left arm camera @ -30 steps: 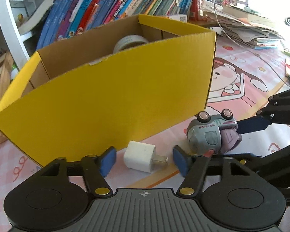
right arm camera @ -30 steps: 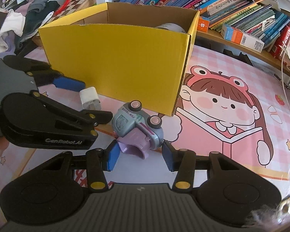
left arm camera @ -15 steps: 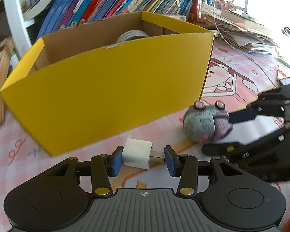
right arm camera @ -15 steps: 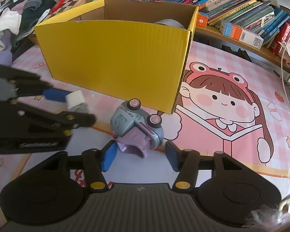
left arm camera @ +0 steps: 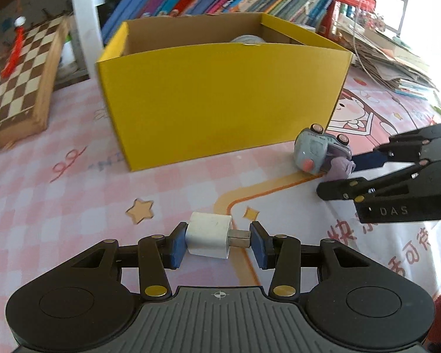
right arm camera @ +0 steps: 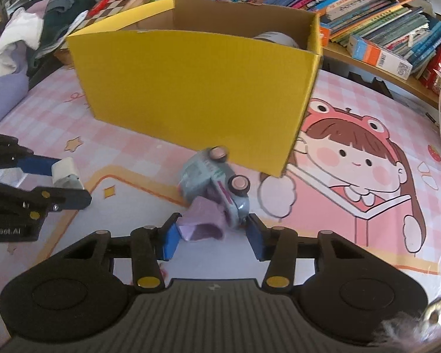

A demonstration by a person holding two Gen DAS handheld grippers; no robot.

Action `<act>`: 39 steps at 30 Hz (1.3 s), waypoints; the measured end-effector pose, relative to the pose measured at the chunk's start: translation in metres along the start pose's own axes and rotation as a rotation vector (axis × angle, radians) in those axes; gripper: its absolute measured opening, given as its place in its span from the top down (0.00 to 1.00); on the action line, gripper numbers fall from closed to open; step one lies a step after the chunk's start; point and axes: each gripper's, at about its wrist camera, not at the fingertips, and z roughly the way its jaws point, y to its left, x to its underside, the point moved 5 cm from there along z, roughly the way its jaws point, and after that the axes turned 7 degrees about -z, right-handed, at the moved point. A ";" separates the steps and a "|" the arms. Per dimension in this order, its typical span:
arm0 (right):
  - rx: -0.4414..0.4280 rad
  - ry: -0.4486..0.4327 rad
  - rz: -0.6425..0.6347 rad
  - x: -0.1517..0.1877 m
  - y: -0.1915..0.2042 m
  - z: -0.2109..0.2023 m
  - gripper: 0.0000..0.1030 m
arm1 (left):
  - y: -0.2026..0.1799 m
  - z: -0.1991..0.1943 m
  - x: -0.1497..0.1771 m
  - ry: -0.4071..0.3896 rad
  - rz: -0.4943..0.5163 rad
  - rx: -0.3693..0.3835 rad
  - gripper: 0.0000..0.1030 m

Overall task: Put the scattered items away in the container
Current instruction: 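Lift and carry the toy car with the right gripper while the left gripper carries the charger over the box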

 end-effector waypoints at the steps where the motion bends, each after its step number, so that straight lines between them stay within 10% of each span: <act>1: -0.004 0.000 -0.006 0.000 0.003 -0.002 0.61 | 0.001 -0.003 0.001 -0.003 -0.004 -0.001 0.58; 3: -0.016 0.005 -0.013 0.001 0.008 -0.005 0.74 | 0.004 -0.008 0.003 -0.009 -0.007 -0.002 0.58; 39: -0.053 -0.022 -0.089 0.003 0.045 -0.060 0.75 | -0.005 -0.059 0.004 -0.067 0.068 0.074 0.58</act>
